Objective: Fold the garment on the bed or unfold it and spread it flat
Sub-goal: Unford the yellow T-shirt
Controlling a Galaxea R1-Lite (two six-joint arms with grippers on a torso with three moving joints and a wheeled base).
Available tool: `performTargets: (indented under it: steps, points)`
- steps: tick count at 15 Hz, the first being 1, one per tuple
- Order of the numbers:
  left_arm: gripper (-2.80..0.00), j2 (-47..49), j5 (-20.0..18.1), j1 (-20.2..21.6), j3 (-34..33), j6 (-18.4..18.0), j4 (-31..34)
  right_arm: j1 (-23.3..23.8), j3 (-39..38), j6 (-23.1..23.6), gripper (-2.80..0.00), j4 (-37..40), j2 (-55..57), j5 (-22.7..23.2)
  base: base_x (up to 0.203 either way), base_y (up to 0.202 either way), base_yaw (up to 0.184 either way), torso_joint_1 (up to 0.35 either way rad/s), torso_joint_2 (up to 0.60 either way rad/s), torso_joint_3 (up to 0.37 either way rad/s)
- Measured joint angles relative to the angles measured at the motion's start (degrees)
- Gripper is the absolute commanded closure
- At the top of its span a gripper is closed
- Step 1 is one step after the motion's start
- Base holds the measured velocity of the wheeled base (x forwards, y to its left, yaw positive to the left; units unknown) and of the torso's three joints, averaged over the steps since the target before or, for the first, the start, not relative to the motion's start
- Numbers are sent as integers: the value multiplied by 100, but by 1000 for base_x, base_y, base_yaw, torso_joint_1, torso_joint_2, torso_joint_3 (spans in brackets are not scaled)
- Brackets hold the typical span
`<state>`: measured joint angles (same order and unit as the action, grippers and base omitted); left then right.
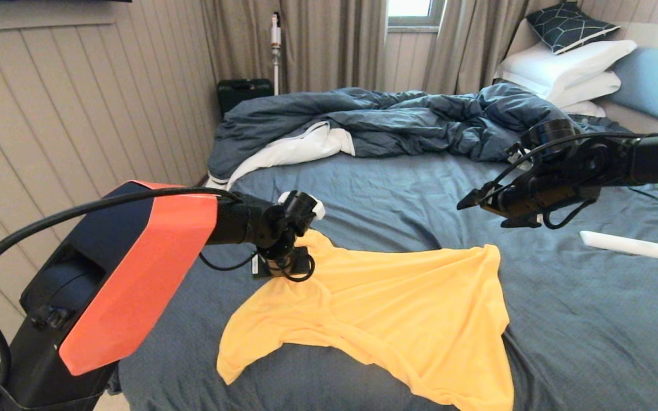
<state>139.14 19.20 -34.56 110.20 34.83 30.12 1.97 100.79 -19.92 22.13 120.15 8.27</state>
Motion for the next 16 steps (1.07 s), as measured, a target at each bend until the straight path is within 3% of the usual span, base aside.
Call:
performTargets:
  steps: [12, 16]
  points:
    - [0, -182, 238, -46, -233, 202, 180, -83, -63, -34, -280, 29, 7, 13, 0, 0, 0, 0, 0, 0]
    - [0, -122, 237, -69, -161, 204, 162, -816, -51, -116, -280, 55, 60, 199, 0, 0, 0, 0, 0, 0]
